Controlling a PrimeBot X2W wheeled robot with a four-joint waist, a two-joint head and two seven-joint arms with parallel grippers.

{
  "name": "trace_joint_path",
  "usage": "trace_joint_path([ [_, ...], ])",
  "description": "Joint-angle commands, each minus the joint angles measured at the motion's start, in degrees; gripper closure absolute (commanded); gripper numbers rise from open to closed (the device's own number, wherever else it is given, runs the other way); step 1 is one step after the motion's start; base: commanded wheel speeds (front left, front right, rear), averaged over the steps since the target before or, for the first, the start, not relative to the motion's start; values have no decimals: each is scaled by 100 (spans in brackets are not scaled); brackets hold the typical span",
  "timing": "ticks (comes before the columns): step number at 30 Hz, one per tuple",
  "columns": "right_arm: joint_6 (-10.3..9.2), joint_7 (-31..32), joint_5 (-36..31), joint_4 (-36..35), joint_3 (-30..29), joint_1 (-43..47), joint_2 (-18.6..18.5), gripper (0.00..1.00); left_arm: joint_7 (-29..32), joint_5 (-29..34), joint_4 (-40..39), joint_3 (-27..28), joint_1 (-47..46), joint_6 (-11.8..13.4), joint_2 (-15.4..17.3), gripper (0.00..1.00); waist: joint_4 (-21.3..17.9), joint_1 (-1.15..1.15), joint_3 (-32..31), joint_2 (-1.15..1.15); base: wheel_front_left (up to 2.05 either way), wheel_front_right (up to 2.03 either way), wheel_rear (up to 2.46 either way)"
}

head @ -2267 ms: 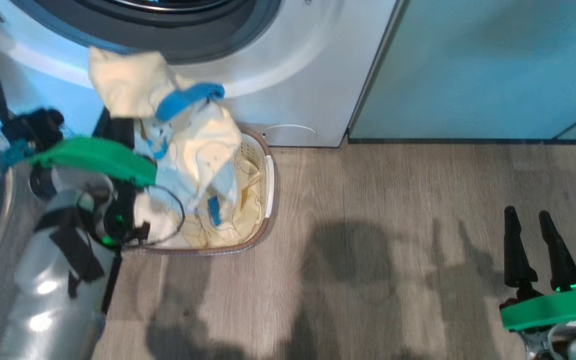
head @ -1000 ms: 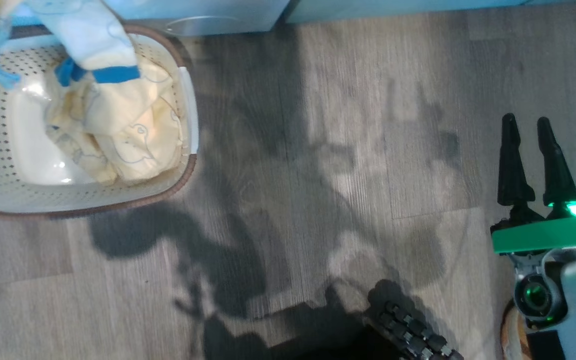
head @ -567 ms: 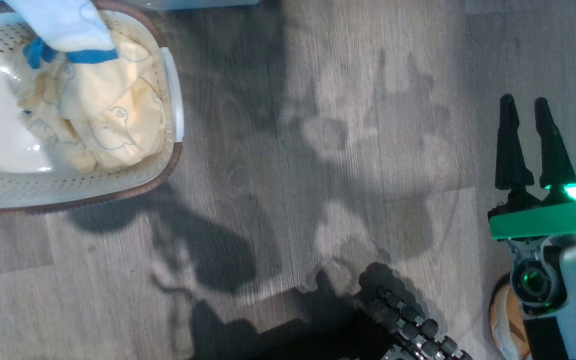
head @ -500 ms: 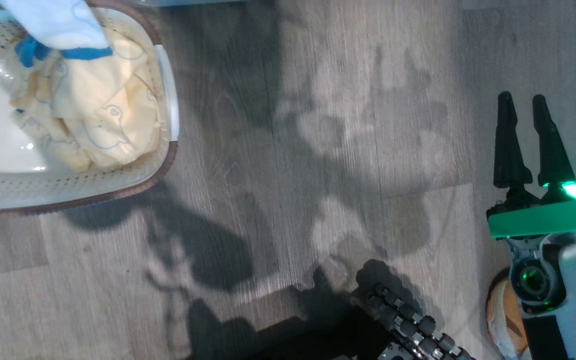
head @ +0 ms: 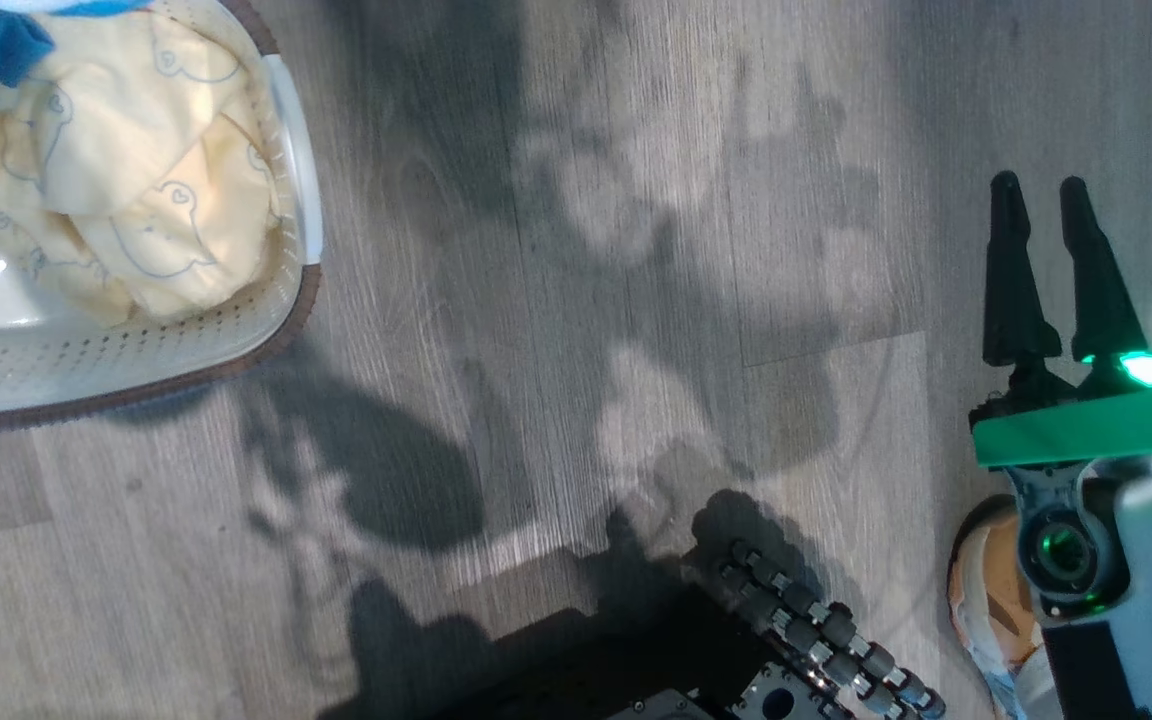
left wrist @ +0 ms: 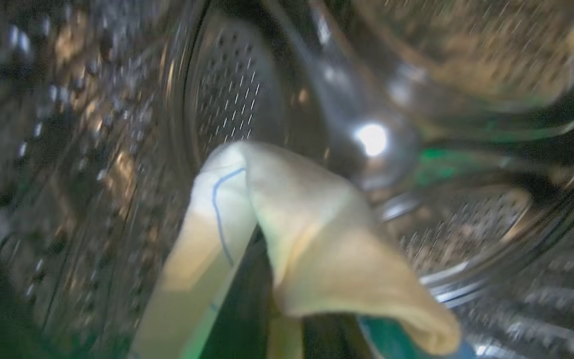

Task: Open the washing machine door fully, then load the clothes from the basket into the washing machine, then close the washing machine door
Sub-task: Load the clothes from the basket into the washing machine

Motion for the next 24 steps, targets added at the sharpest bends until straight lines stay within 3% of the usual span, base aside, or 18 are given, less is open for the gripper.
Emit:
trace_joint_path([
  [1, 1, -55, 54, -146, 87, 11, -37, 0, -34, 136, -528, 151, -279, 17, 213, 100, -24, 0, 20, 0, 0, 0, 0],
  [8, 1, -55, 79, -123, 138, -15, -37, 0, -35, 433, -1191, 864, -64, -30, 60, 100, -37, 0, 3, 0, 0, 0, 0],
  [16, 1, -55, 75, -100, 131, 90, -37, 0, -35, 729, -156, 729, 149, -185, -20, 98, 22, 0, -93, 0, 0, 0, 0],
  [19, 1, -55, 51, -97, 102, 85, -37, 0, -35, 822, 119, 578, 125, -220, -31, 0, 54, 0, -140, 0, 0, 0, 0],
  [24, 1, -55, -8, -69, 60, 102, -37, 0, -35, 889, 469, 377, 231, -254, -75, 0, 113, 0, -318, 0, 0, 0, 0],
])
